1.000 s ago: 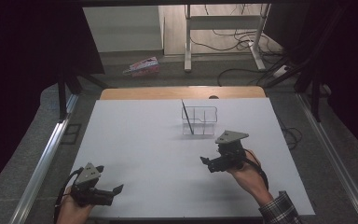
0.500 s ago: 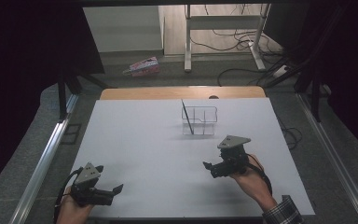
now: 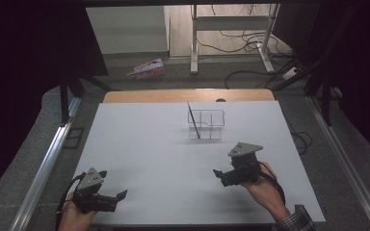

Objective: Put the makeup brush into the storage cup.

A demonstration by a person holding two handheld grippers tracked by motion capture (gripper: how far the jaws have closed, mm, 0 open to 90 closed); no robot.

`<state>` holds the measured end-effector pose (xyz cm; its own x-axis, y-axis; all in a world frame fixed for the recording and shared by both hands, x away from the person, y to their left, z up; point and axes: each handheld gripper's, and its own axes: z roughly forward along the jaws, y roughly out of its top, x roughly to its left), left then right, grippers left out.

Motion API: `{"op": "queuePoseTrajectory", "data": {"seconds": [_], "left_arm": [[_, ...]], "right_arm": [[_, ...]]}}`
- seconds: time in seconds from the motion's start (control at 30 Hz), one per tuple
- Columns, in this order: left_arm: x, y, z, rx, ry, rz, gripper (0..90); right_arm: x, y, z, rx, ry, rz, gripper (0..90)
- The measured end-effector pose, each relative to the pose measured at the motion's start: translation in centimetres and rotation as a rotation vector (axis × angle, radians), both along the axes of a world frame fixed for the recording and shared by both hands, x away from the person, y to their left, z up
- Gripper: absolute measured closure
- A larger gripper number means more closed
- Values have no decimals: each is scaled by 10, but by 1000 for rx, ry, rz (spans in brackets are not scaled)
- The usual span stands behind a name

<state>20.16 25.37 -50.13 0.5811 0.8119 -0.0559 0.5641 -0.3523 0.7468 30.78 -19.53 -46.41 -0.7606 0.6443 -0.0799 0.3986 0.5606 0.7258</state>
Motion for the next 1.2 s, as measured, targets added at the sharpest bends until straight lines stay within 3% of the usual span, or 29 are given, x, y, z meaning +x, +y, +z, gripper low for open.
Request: {"op": "queuePoseTrajectory", "data": {"seconds": [1.2], "left_arm": [[0,0,0,-3,-2,5,0]], "right_arm": [[-23,-27,-3,-13,14,-32,21]]}}
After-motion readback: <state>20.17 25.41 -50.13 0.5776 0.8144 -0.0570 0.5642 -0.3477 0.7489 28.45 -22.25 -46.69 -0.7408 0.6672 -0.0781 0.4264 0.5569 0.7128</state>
